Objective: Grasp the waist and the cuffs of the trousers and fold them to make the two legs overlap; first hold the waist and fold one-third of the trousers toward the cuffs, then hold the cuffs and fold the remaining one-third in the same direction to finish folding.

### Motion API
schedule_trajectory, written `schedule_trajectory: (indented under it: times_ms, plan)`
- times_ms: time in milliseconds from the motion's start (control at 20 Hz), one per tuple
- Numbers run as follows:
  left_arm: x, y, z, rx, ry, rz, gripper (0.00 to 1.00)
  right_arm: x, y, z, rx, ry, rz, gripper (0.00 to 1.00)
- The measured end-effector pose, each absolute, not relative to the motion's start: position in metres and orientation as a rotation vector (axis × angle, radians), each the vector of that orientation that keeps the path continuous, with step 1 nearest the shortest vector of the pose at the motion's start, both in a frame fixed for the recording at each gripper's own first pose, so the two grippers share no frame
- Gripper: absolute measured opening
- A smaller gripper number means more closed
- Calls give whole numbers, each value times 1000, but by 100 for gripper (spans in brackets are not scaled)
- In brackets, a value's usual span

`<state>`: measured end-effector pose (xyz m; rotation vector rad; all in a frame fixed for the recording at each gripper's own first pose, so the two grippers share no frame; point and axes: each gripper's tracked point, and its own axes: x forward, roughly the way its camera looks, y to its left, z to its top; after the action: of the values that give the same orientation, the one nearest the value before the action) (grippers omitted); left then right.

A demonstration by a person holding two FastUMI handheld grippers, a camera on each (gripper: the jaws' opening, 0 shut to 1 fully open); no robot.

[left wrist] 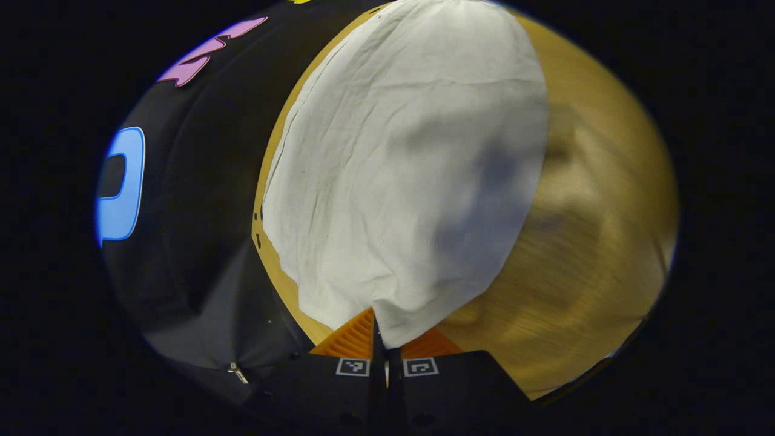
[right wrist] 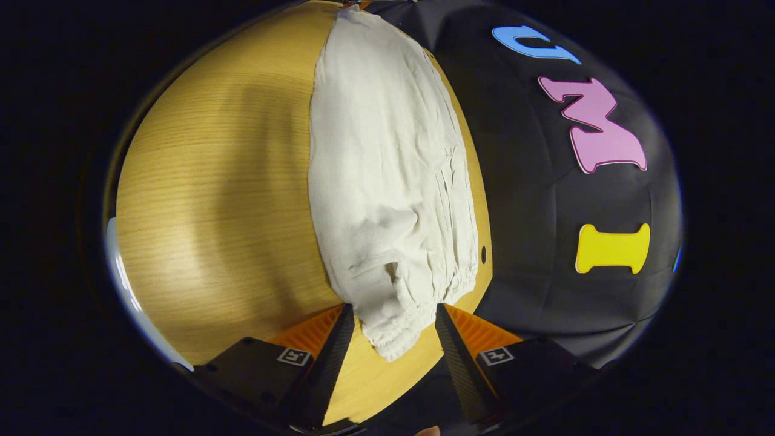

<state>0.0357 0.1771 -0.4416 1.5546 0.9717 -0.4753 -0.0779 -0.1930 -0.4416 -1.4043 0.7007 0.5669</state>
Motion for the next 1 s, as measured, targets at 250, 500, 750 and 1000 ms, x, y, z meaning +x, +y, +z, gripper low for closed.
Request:
schedule_trajectory:
  times_ms: [250,500,750,1000]
  plan:
    - [38,175,-442,1553,952,-496,6,-54,-186,-449,-1507,645,657,84]
    - [37,173,-443,1555,946,-508,6,-55,-190,-456,-1329,877,756,85]
    - [36,172,-443,1562,947,-524,6,-50,-198,-468,-1064,1194,848,85]
    - [37,172,-443,1561,945,-521,6,-57,-198,-472,-906,1338,885,82]
